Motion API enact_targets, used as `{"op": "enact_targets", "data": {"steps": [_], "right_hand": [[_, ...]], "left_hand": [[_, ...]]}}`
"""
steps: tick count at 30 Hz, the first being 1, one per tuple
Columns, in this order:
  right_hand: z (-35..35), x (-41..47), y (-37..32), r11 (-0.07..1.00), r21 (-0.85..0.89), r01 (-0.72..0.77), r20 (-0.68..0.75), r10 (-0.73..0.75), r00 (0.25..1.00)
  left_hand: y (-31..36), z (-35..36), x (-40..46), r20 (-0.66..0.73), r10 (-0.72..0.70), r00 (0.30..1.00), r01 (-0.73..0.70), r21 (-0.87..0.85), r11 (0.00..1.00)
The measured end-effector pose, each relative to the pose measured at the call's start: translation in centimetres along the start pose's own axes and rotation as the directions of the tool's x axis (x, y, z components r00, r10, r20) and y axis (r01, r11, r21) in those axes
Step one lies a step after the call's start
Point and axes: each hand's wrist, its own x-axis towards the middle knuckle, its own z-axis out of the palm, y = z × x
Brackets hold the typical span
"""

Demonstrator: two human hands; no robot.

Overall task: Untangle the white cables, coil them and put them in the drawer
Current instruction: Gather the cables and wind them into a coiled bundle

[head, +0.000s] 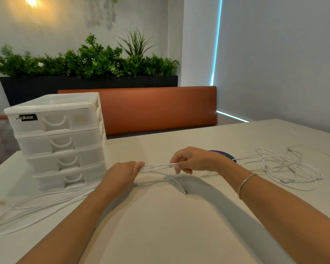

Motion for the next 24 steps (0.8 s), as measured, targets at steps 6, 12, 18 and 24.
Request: {"op": "enact_targets", "data": {"steps": [6, 12, 18, 24], "right_hand": [[-3.4, -2.0, 2.0, 0.977, -0.141, -0.160, -0.082, 0.149, 0.985], [-7.2, -3.4, 7.4, 0.755, -0.538, -0.375, -0.215, 0.308, 0.927], [-12.5, -9.2, 15.2, 0.517, -0.454, -0.725, -0.621, 0.401, 0.674], [-12.3, -8.5, 15.5, 0.287, -0.424, -0.859, -0.573, 0.650, 0.500]], "left_hand": [[0.0, 0.1, 0.2, 0.018, 0.009, 1.000, -0.009, 0.017, 1.000], [0.3, 0.4, 0.2, 0.049, 0.014, 0.999, -0.014, 0.013, 1.000], [-1.2, -0.6, 0.0, -0.016, -0.069, 0.997, 0.069, 0.000, 0.998], [-0.1, -0.3, 0.0, 0.001, -0.056, 0.998, 0.056, 0.013, 0.998]]}}
